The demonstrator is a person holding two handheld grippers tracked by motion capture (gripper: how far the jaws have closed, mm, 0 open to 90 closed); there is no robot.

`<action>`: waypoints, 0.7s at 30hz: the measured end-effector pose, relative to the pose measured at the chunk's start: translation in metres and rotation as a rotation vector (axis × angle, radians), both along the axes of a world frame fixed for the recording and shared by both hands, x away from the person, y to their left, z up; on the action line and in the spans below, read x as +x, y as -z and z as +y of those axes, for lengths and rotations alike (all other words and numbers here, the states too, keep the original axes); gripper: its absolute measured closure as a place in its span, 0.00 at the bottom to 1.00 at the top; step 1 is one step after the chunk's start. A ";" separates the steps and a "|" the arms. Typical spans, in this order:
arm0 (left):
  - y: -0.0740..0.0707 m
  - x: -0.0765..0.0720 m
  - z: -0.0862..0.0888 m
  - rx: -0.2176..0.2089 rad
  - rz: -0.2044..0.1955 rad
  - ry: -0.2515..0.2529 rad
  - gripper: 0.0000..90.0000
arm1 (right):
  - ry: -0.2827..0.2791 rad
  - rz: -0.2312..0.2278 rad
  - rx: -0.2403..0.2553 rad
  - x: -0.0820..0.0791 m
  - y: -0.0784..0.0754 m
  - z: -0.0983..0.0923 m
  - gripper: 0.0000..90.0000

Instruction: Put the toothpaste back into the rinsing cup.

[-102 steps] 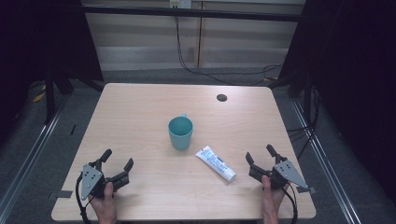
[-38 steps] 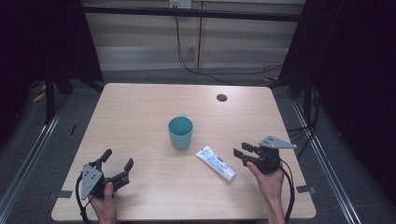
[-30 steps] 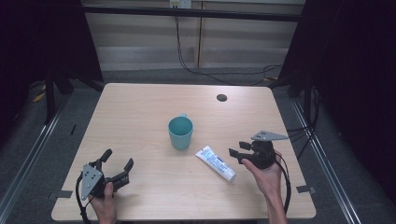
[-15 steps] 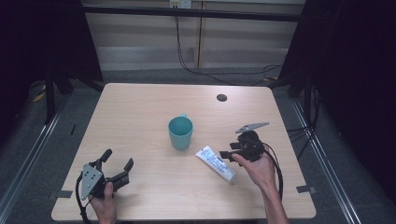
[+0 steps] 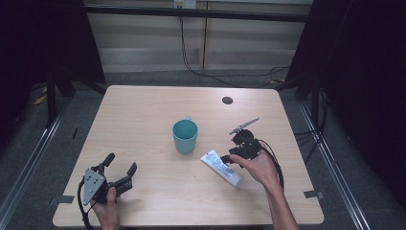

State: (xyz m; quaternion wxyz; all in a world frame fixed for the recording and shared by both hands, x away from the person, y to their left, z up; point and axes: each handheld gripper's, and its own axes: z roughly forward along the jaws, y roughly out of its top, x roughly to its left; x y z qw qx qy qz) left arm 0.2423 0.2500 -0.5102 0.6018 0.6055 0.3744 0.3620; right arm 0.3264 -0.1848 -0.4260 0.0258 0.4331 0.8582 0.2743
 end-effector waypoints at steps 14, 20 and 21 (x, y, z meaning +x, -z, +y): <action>0.000 0.000 0.000 0.000 0.000 0.000 0.18 | -0.074 0.119 -0.097 0.020 0.003 0.021 0.52; 0.000 0.000 0.000 -0.004 0.000 -0.003 0.18 | -0.100 0.175 -0.150 0.028 0.008 0.031 0.50; 0.000 0.000 0.000 0.001 0.001 -0.002 0.18 | -0.102 0.181 -0.154 0.028 0.008 0.032 0.50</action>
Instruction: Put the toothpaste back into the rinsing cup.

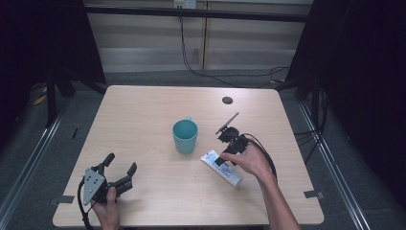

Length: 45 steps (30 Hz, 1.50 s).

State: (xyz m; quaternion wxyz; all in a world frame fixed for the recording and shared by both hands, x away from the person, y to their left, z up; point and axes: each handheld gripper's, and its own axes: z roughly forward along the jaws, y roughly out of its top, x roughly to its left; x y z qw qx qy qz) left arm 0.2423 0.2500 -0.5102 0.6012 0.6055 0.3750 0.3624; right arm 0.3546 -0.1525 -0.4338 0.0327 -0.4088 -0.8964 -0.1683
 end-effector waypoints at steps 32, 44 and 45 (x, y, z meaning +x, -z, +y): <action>0.000 0.000 0.000 -0.001 -0.001 0.002 0.18 | -0.067 0.129 -0.175 0.020 0.029 0.028 0.42; 0.000 0.000 0.000 -0.001 -0.001 0.003 0.18 | -0.090 0.108 -0.225 0.018 0.036 0.036 0.44; 0.000 0.000 0.000 -0.001 -0.001 0.003 0.18 | -0.090 0.105 -0.229 0.018 0.036 0.037 0.44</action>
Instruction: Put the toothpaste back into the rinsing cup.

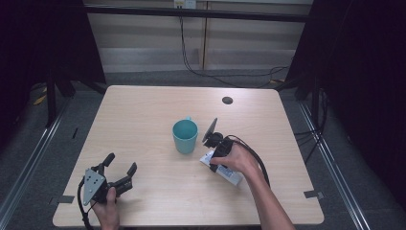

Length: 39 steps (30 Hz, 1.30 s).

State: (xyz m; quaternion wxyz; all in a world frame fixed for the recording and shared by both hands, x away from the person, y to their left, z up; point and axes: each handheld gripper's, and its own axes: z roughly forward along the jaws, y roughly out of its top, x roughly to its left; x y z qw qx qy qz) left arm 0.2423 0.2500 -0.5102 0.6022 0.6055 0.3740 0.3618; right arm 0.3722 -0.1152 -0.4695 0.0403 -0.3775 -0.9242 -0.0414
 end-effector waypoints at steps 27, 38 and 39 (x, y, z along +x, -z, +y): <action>0.000 0.000 0.000 -0.001 0.000 0.001 0.18 | 0.080 -0.003 0.033 -0.005 -0.009 -0.005 0.76; 0.000 0.000 0.000 -0.001 0.000 0.001 0.18 | 0.092 0.002 0.084 -0.007 -0.011 -0.012 0.77; 0.000 0.000 0.000 -0.004 0.000 0.001 0.18 | 0.096 0.004 0.087 -0.007 -0.013 -0.012 0.77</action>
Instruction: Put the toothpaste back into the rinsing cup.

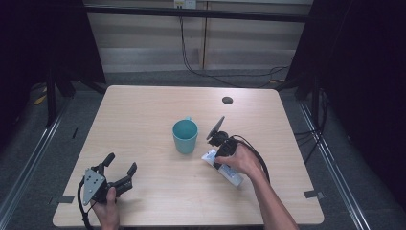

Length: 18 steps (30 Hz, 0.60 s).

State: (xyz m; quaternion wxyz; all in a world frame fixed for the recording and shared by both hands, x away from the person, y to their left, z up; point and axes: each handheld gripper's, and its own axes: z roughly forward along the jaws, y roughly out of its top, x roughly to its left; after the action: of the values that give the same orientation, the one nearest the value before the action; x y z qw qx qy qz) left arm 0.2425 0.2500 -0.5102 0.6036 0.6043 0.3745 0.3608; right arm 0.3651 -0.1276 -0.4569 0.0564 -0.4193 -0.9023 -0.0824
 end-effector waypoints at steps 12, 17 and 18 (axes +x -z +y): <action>0.000 0.000 0.000 0.000 0.000 0.000 0.18 | 0.005 -0.059 0.078 -0.002 -0.017 -0.008 0.77; 0.000 0.000 0.000 0.004 0.000 0.001 0.18 | 0.019 -0.075 0.109 -0.004 -0.022 -0.012 0.77; 0.000 0.000 0.000 0.004 0.000 0.002 0.18 | 0.024 -0.078 0.116 -0.004 -0.023 -0.014 0.77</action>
State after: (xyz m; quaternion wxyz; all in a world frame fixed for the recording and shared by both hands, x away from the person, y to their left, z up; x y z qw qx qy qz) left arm 0.2424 0.2500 -0.5102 0.6028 0.6059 0.3734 0.3609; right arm 0.3612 -0.1414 -0.4340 0.0443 -0.4225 -0.8925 -0.1516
